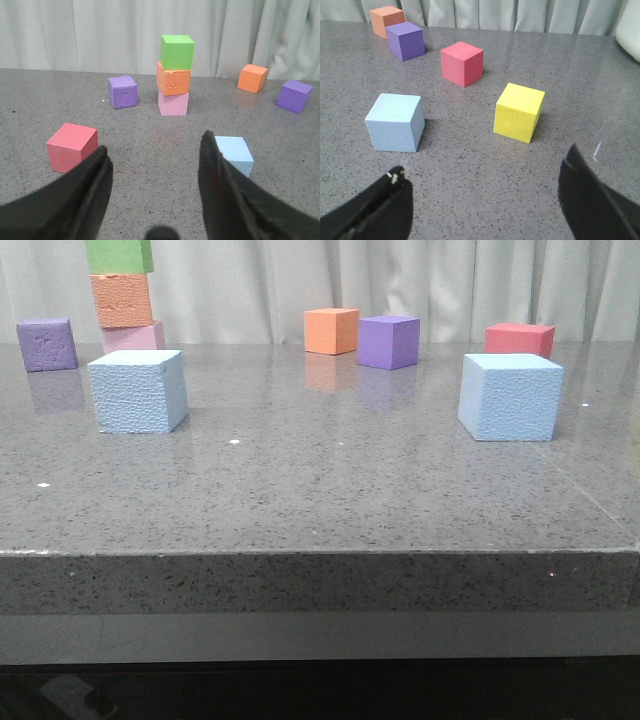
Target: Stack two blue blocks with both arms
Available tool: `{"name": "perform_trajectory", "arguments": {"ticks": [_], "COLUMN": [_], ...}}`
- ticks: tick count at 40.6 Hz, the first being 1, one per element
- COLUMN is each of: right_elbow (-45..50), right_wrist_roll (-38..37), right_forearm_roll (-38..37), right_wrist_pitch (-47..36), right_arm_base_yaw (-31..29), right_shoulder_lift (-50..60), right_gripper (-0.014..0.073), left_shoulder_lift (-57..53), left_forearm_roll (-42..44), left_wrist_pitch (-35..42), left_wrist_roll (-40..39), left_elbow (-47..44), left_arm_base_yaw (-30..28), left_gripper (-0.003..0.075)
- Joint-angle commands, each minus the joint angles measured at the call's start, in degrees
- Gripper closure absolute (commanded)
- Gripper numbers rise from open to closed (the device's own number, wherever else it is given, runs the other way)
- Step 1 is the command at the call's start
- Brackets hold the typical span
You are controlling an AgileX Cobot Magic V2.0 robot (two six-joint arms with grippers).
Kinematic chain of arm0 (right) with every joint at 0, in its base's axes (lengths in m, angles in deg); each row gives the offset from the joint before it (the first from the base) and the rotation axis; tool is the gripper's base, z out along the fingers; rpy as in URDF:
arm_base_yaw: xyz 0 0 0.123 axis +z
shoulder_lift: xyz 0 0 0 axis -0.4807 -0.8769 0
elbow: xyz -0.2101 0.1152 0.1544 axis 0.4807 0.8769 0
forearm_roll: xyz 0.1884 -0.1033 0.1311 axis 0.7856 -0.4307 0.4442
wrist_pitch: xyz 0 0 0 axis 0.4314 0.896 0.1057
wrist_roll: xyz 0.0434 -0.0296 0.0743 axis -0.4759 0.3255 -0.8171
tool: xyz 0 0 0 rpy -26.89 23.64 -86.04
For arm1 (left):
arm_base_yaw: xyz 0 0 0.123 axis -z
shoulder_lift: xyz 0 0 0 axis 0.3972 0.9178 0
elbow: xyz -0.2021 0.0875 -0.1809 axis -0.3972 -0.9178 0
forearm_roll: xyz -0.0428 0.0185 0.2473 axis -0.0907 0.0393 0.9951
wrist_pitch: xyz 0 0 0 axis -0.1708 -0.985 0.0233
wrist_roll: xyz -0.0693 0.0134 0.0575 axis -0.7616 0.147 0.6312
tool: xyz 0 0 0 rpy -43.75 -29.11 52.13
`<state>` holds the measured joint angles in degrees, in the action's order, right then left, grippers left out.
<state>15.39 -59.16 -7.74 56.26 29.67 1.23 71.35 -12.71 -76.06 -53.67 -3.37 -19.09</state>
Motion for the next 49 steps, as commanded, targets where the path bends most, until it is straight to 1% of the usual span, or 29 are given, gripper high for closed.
{"name": "perform_trajectory", "arguments": {"ticks": [1,6,9,14,20,26,28,30,33,38,40,42,45,49], "right_elbow": [-3.8,-9.7,-14.2,-20.1,-25.8,-30.7,-32.6,-34.7,-38.2,-43.6,-46.0,-48.3,-51.5,-55.4], "right_wrist_roll": [0.4,0.8,2.7,10.3,18.9,19.3,18.1,14.7,8.8,-2.6,-7.4,-10.4,-12.6,-13.4], "right_forearm_roll": [2.1,6.0,8.0,11.9,18.1,17.9,17.1,15.3,10.0,-1.2,-5.2,-8.2,-9.6,-9.6], "right_wrist_pitch": [-3.3,4.0,10.1,17.9,21.4,22.0,22.4,22.8,23.7,24.8,25.5,26.2,27.2,27.5], "right_arm_base_yaw": [-0.4,-0.2,0.2,1.7,5.1,10.4,12.4,13.9,15.9,19.0,19.3,19.3,19.3,19.3], "right_shoulder_lift": [-2.1,-7.1,-11.6,-19.2,-27.1,-35.0,-37.8,-40.7,-45.2,-51.7,-54.3,-56.8,-60.3,-64.7], "right_gripper": [-0.0010,-0.0010,-0.0010,-0.0010,-0.0010,-0.0010,-0.0009,-0.0008,0.0003,0.0029,0.0034,0.0034,0.0034,0.0034], "left_shoulder_lift": [0.9,0.9,0.9,0.9,0.9,0.9,0.9,0.9,0.9,0.9,0.9,0.9,0.9,0.9], "left_forearm_roll": [-0.4,-0.4,-0.4,-0.4,-0.4,-0.4,-0.4,-0.4,-0.4,-0.4,-0.4,-0.4,-0.4,-0.4], "left_wrist_pitch": [5.0,5.0,5.0,5.0,5.0,5.0,5.0,5.0,5.0,5.0,5.0,5.0,5.0,5.0], "left_wrist_roll": [0.1,0.1,0.1,0.1,0.1,0.1,0.1,0.1,0.1,0.1,0.1,0.1,0.1,0.1], "left_elbow": [1.5,1.5,1.5,1.5,1.5,1.5,1.5,1.5,1.5,1.5,1.5,1.5,1.5,1.5], "left_arm_base_yaw": [0.5,0.5,0.5,0.5,0.5,0.5,0.5,0.5,0.5,0.5,0.5,0.5,0.5,0.5], "left_gripper": [0.0357,0.0357,0.0357,0.0357,0.0357,0.0357,0.0357,0.0357,0.0357,0.0357,0.0357,0.0357,0.0357,0.0357]}}
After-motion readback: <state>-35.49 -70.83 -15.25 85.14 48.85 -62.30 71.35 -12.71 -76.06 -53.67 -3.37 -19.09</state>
